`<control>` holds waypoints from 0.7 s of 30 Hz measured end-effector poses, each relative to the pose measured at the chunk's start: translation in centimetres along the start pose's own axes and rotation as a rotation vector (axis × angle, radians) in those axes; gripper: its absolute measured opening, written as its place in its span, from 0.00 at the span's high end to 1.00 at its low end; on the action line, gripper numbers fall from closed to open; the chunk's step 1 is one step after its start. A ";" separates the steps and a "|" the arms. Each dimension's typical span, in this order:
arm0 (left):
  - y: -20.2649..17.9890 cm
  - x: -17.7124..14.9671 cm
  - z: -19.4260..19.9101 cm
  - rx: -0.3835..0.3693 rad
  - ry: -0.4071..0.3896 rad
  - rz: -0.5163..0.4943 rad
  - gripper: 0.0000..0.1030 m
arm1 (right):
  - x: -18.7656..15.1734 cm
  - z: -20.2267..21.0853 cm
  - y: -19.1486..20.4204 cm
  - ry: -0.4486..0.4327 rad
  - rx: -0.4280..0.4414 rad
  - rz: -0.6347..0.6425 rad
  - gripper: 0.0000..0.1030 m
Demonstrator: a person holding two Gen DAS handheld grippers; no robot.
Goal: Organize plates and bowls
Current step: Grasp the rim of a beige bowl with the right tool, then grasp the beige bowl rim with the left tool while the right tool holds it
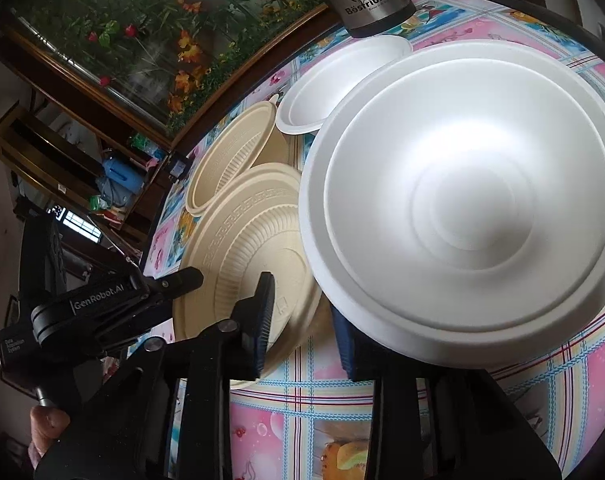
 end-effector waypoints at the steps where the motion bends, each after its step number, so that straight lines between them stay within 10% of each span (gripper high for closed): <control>1: 0.0 -0.1 0.0 -0.004 -0.002 -0.001 0.64 | 0.0 -0.1 -0.1 0.003 0.007 -0.006 0.77; 7: -1.1 -0.6 0.1 -0.012 -0.003 -0.051 0.90 | -0.1 -0.1 0.0 0.002 0.019 -0.007 0.80; 21: -0.8 -3.8 1.7 0.046 -0.016 -0.133 0.91 | -1.5 0.9 -0.1 0.020 0.032 -0.023 0.82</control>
Point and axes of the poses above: each gripper's, at about its wrist camera, not at the fingertips, and z roughly against the way its jaws point, y to its left, x to its top, the point moved 4 cm from there along -z, roughly the way its jaws point, and after that the axes turned 1 degree about -z, right-handed, at the moved point
